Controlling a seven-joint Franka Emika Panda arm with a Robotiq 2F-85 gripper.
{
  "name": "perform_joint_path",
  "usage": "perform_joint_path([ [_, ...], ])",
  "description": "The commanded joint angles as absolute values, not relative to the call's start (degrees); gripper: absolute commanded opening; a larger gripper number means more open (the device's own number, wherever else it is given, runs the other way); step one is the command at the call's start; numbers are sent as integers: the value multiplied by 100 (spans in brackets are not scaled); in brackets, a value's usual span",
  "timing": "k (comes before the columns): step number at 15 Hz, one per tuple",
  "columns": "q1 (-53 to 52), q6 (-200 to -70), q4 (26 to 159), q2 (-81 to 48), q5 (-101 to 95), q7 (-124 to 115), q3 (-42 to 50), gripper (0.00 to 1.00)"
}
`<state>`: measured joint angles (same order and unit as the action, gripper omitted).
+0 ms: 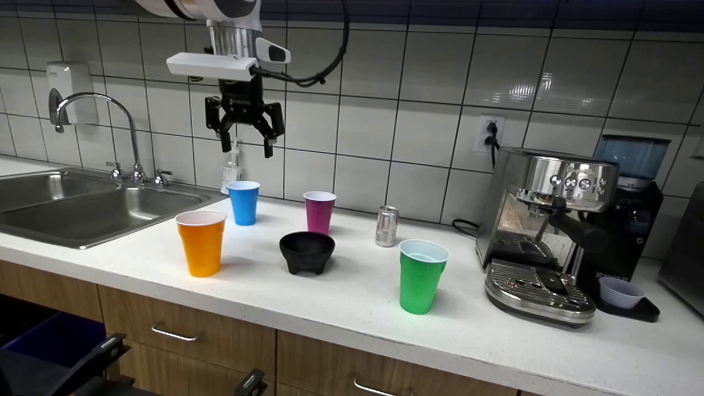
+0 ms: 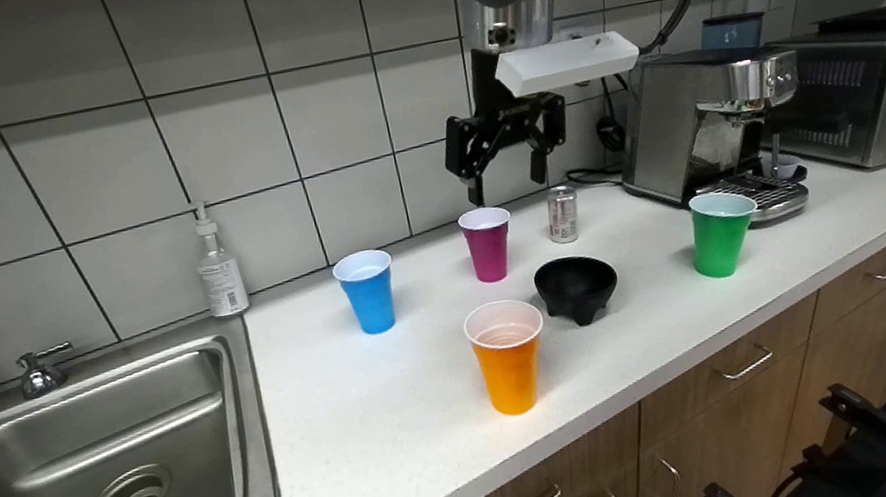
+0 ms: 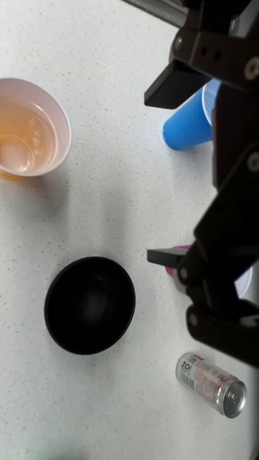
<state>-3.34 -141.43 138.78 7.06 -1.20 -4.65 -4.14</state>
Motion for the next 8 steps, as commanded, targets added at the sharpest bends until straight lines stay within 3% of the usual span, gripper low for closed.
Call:
perform_joint_path([
  [1,-398,-14276,13237,1,-89,-644,-477,100],
  [8,-559,-14433,12343,-1018,-131,-728,-465,100],
])
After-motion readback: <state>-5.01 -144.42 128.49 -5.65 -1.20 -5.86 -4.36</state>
